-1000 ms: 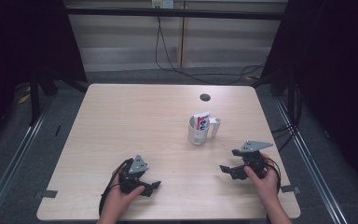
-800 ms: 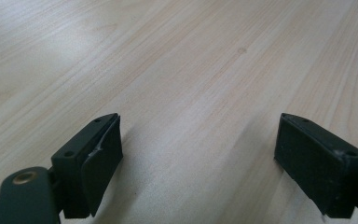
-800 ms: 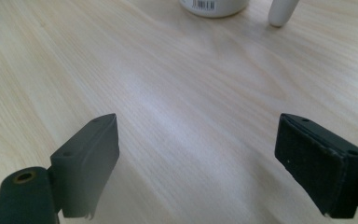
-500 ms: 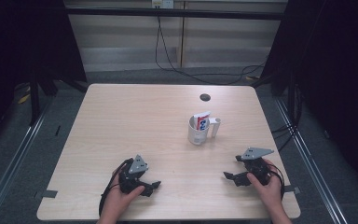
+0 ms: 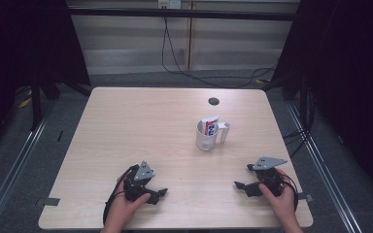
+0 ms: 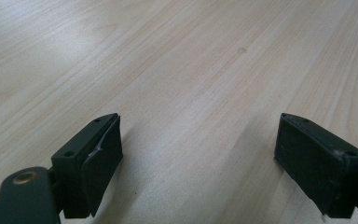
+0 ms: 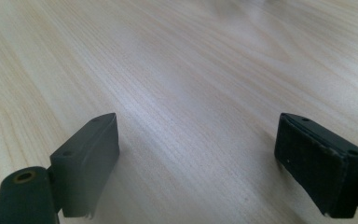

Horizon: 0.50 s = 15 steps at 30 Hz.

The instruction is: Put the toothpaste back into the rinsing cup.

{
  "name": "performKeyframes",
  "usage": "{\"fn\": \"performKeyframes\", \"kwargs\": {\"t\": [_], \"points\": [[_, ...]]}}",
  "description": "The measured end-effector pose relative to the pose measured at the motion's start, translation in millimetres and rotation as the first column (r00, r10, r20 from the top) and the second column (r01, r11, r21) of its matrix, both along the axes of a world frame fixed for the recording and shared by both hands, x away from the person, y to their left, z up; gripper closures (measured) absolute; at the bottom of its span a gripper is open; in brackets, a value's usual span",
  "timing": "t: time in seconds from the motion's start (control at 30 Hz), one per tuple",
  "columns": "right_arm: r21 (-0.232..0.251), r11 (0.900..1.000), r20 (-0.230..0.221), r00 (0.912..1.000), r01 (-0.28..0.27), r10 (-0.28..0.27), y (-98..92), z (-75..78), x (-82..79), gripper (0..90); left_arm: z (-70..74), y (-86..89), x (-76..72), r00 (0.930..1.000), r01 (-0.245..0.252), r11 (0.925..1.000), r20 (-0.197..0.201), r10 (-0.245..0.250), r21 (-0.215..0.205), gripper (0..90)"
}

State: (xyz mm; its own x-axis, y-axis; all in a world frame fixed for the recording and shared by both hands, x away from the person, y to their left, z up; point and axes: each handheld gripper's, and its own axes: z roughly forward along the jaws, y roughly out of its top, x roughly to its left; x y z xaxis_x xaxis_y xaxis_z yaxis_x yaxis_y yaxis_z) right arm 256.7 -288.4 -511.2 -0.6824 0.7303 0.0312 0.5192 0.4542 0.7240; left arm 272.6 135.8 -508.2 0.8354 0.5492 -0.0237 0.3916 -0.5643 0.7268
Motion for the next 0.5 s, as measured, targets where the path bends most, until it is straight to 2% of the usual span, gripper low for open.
{"fn": "performKeyframes", "kwargs": {"t": [0.5], "points": [[-0.003,1.0,0.0,1.0,-0.002,0.002,-0.4,-0.3,-0.1,13.0,-0.1,0.0,-0.1,1.0,0.0,1.0,0.001,0.0,0.001,14.7]]}}
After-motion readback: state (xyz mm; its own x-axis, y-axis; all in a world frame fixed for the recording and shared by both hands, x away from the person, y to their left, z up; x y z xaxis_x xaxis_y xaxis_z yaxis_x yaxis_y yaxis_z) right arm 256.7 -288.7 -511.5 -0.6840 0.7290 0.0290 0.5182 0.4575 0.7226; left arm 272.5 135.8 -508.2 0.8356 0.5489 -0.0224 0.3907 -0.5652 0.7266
